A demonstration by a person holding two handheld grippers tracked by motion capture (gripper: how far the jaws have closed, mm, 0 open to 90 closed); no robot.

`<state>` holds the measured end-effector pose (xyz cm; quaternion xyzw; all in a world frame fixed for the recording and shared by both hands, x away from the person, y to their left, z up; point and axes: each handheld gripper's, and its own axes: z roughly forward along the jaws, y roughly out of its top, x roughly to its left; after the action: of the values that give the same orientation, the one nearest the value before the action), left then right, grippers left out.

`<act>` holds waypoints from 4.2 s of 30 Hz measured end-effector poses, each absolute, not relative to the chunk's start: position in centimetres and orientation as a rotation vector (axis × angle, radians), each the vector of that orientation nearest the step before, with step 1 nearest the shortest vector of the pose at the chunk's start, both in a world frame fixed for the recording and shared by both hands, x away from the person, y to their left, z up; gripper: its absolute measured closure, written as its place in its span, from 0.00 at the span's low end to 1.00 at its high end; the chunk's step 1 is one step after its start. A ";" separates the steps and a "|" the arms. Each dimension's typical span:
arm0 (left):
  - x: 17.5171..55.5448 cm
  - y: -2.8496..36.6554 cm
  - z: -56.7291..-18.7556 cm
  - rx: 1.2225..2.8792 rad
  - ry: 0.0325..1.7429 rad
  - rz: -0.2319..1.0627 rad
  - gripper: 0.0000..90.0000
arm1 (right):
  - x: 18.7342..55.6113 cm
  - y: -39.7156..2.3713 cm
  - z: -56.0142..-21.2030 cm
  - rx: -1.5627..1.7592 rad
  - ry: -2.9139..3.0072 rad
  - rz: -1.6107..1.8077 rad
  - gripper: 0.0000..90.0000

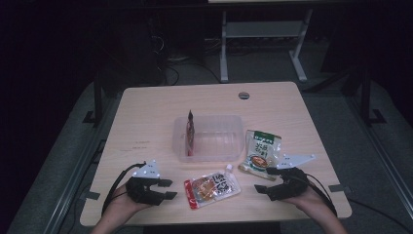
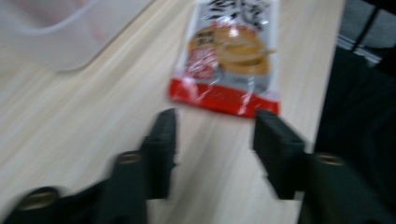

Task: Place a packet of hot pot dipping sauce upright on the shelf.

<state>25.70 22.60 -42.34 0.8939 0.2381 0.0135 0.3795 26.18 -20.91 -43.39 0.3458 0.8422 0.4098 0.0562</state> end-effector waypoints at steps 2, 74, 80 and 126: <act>25.6 21.7 -42.4 2.285 0.577 -0.004 0.75 | 26.2 -20.8 -43.5 1.043 2.562 1.240 0.22; 28.0 16.3 -45.4 2.457 0.514 -0.002 1.00 | 29.6 -14.9 -46.8 1.154 2.851 1.277 0.68; 28.0 16.3 -45.5 2.440 0.530 -0.016 1.00 | 29.7 -14.0 -47.1 1.130 2.888 1.321 0.74; 27.5 16.2 -44.2 2.367 0.431 0.011 0.83 | 28.2 -13.2 -41.9 0.644 2.802 1.777 1.00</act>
<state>27.53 16.19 -44.18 0.9180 0.1672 0.0041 0.3597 28.17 -13.17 -41.86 0.1893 0.8231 0.5221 -0.1187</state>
